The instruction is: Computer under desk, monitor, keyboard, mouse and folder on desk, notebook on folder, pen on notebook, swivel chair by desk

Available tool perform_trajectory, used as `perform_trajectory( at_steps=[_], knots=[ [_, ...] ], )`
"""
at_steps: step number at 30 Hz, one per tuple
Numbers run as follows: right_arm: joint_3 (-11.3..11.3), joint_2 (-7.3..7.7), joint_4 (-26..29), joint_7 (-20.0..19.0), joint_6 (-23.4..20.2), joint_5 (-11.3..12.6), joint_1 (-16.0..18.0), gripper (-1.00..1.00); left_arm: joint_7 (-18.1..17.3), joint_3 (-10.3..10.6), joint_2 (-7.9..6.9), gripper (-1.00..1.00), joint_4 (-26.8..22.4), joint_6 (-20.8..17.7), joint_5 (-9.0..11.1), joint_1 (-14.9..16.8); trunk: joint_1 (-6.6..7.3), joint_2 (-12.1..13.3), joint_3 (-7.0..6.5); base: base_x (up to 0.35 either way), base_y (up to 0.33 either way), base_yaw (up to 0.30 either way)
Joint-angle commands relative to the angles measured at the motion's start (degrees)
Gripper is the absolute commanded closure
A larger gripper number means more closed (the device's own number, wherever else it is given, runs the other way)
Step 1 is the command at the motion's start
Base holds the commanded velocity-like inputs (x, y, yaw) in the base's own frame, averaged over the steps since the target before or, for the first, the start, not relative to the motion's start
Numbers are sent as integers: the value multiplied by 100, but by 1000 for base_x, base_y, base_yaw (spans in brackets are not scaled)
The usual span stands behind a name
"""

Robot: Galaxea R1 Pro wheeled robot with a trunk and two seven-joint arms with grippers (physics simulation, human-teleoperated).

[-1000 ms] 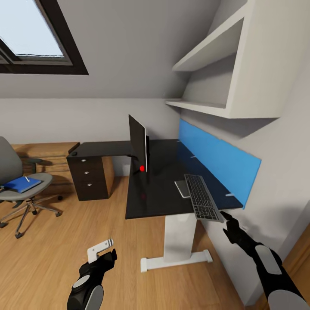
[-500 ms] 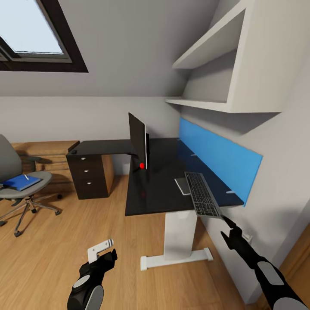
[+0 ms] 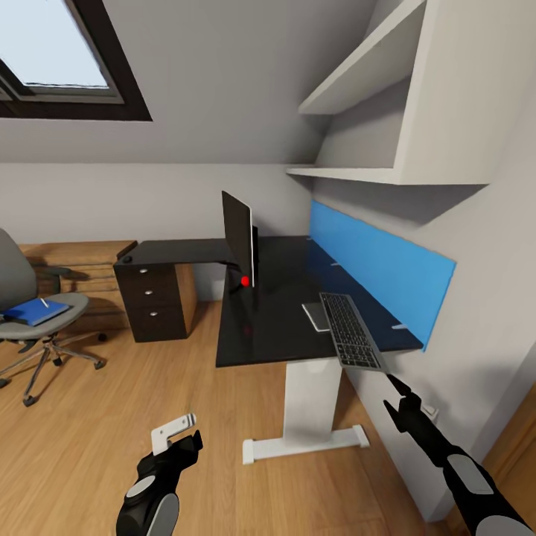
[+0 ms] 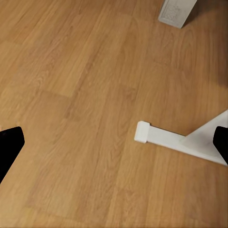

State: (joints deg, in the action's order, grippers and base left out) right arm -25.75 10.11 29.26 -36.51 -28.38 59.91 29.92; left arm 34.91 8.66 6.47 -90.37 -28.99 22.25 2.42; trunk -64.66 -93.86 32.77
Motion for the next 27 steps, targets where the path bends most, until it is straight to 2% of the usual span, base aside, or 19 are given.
perform_trajectory(
  at_steps=[1, 8, 18, 27],
  knots=[
    [-18, -1, -2, -5, -45, 30, 5, -100, 51, 6, -3, -100, -7, -10, 52, 6, -22, -45, 24, 0, 0, 0],
    [-18, 4, -3, -46, -45, 30, 5, -100, 51, 4, -5, -100, -7, -10, 52, 5, -176, -326, 150, 0, 0, 0],
    [-11, 18, -8, -610, 78, 19, 5, -100, 51, 4, -5, -100, -7, -10, 52, 4, -396, -727, 330, 0, 0, 0],
    [-9, 48, -8, -714, 102, 20, 5, -100, 45, 9, -1, -100, -7, -10, 58, 5, -396, -727, 330, 0, 0, 0]
  ],
)
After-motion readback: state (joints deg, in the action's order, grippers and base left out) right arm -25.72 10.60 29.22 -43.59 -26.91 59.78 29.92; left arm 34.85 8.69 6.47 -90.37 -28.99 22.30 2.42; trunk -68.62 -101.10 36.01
